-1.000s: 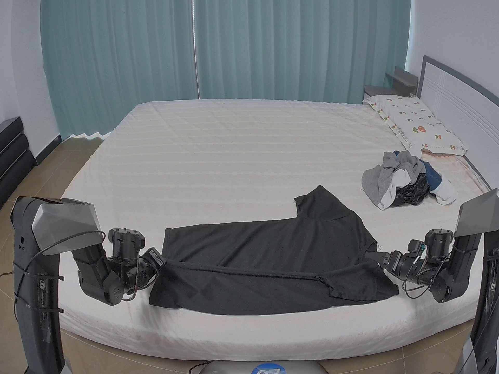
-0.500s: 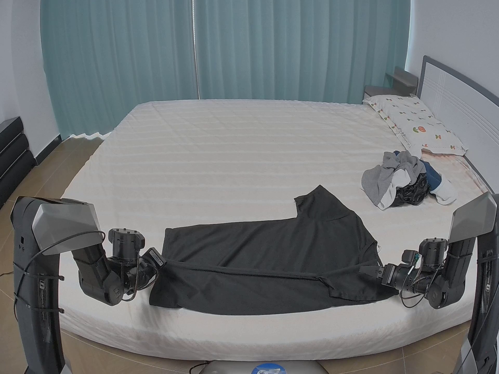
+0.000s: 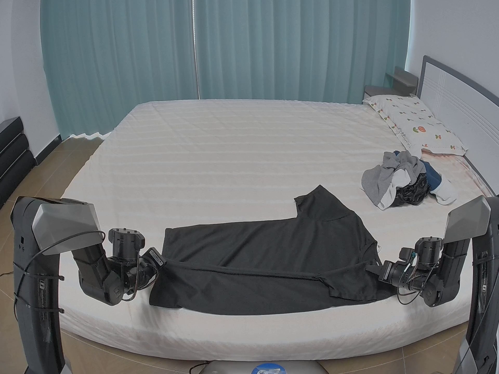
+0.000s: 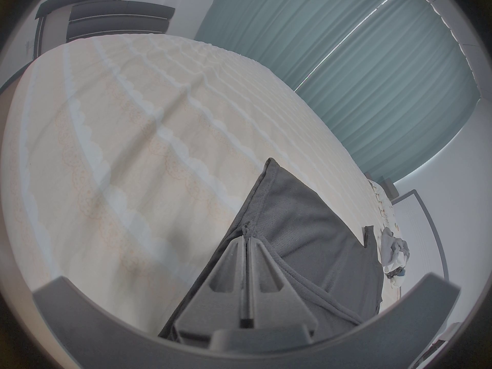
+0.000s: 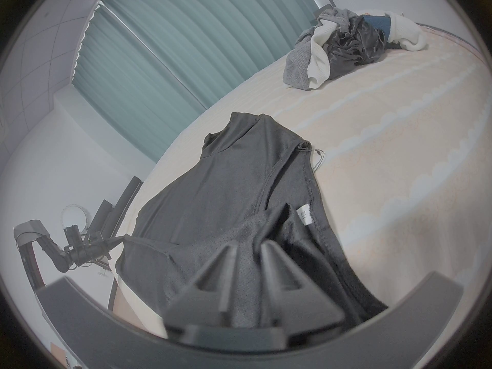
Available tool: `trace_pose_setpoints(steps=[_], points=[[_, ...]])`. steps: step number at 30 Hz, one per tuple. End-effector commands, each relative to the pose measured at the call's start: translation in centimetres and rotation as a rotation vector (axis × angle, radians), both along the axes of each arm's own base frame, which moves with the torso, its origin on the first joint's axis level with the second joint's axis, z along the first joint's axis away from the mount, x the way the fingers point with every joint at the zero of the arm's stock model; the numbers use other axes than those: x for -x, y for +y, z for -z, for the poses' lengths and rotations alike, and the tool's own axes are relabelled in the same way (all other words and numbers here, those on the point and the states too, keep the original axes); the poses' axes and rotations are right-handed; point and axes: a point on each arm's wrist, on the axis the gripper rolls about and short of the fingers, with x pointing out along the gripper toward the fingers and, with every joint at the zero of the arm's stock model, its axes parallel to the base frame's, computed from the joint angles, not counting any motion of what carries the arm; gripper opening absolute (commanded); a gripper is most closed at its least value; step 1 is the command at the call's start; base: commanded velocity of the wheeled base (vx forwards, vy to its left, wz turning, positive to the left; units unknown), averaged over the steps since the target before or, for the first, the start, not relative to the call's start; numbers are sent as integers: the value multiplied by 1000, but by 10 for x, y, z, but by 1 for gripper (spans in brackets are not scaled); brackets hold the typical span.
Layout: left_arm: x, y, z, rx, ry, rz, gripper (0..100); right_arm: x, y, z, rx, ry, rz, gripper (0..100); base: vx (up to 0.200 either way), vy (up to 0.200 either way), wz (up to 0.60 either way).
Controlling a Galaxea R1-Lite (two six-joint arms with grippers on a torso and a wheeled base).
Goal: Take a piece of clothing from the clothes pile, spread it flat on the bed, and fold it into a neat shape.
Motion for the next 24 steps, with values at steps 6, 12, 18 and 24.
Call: trace_pose_setpoints(steps=[6,12,18,24], points=[[0,0,1,0,2,-1,0,-10,-8,-3,-11,-26,69,0,0,0,0],[0,0,1,-3,3,1,0,-13,-12,-5,-21,-35,89,0,0,0,0],[1,0,1,-3,5,1,0,-14,-12,-5,-23,-38,90,0,0,0,0],[2,0,2,-3,8,0,0,-14,-10,-3,-21,-32,88,0,0,0,0]])
